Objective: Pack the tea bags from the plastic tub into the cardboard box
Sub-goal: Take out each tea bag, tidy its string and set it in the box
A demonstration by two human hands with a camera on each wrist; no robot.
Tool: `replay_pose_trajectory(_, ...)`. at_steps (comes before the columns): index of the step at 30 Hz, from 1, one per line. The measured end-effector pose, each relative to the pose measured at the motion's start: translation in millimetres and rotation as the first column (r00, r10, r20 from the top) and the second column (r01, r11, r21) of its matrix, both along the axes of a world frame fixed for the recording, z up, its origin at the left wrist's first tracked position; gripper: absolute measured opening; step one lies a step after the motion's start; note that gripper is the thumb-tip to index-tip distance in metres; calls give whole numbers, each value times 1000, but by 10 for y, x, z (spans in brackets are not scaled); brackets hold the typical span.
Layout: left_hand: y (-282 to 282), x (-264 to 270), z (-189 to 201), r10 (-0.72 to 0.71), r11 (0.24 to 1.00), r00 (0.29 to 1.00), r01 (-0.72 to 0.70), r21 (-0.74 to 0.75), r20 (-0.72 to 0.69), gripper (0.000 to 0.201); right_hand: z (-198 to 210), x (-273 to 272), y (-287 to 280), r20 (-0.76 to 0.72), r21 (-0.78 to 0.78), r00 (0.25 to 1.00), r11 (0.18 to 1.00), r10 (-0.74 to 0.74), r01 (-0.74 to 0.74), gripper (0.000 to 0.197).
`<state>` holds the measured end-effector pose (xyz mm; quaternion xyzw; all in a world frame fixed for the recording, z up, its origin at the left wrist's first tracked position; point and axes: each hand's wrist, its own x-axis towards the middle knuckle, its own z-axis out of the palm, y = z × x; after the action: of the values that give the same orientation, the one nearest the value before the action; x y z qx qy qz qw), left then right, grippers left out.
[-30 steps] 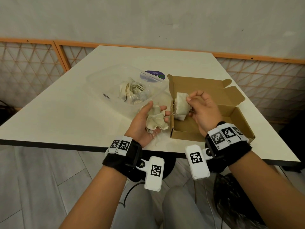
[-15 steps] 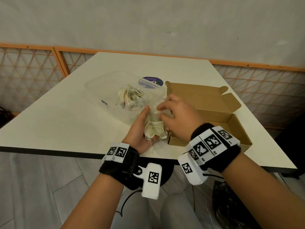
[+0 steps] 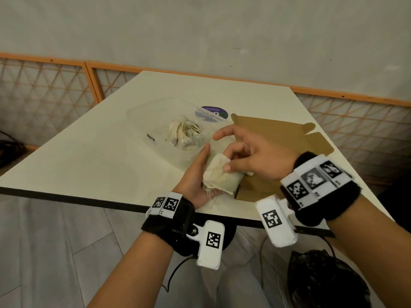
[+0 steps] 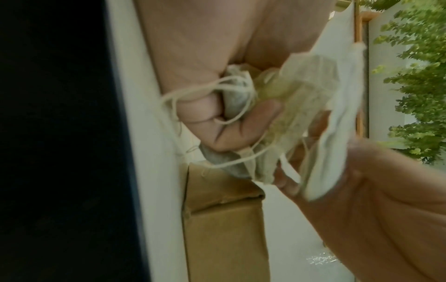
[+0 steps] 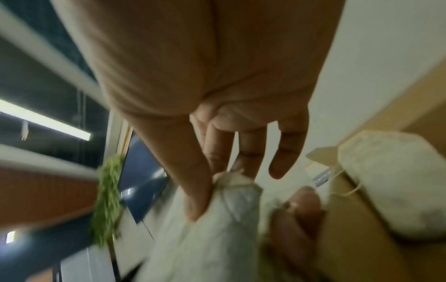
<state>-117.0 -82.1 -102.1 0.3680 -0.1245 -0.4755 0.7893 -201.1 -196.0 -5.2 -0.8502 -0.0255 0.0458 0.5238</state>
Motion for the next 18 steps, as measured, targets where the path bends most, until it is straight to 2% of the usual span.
replay_pose_trajectory(4, 8, 0, 42, 2, 999, 1000, -3, 45, 10, 59, -151, 180, 44, -82, -377, 996, 925, 15, -45, 36)
replay_pose_trajectory(7, 1, 2, 48, 42, 998, 999, -41, 54, -10, 49, -177, 231, 111, 24, -519, 999, 854, -31, 39, 27)
replay_pose_trajectory(9, 0, 2, 41, 46, 997, 999, -44, 56, -21, 47, -189, 227, 140, 92, -585, 995, 807, -32, 80, 28)
replay_pose_trajectory(13, -4, 31, 0, 42, 998, 997, -39, 54, -58, 51, -230, 200, 137, 94, -617, 995, 782, -40, 90, 32)
replay_pose_trajectory(15, -14, 53, -28, 24, 999, 998, -21, 47, -52, 60, -228, 192, 117, 87, -593, 994, 799, -62, 102, 30)
replay_pose_trajectory(18, -12, 58, -37, -11, 1000, 997, 13, 23, -71, 61, -243, 165, 73, 89, -481, 989, 864, -120, 148, 27)
